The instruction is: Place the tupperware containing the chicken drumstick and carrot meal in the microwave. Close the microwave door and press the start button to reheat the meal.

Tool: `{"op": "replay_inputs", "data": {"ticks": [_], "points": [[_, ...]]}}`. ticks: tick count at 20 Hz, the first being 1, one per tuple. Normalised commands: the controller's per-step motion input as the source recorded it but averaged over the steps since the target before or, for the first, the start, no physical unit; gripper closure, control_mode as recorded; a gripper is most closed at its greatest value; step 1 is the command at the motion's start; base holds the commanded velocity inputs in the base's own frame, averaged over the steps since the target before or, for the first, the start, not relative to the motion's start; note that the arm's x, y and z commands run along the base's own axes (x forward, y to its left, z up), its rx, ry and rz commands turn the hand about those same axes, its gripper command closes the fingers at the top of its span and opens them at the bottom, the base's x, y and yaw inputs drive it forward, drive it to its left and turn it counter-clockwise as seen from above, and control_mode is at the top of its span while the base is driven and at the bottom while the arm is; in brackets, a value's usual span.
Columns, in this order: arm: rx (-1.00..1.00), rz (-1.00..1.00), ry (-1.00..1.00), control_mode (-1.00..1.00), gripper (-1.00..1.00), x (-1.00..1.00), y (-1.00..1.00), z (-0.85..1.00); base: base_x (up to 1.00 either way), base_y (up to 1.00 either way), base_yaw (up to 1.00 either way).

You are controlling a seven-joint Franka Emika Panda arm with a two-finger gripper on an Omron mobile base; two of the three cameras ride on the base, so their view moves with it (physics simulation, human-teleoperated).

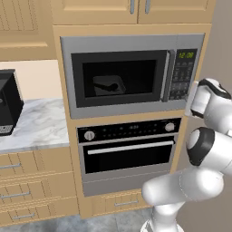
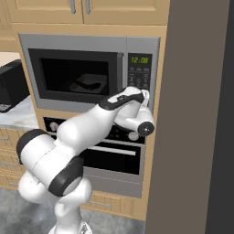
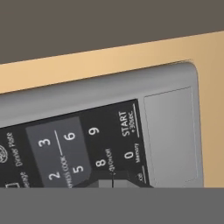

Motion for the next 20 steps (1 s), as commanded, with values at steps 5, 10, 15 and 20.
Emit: {"op": "replay_inputs", "data": {"ticks": [5, 10, 15, 20], "points": [[0.0, 0.0, 0.0, -1.0, 1.0, 0.04, -0.08, -0.05, 0.0, 0.0, 0.0], [0.0, 0.0, 0.0, -1.0, 1.0, 0.07, -0.04, 0.0, 0.0, 0.0, 0.0], [0.0, 0.0, 0.0, -1.0, 1.0, 0.26, 0.0, -0.01, 0.0, 0.0, 0.0], [0.0, 0.0, 0.0, -1.0, 1.0, 0.22, 0.0, -0.03, 0.0, 0.0, 0.0]]}}
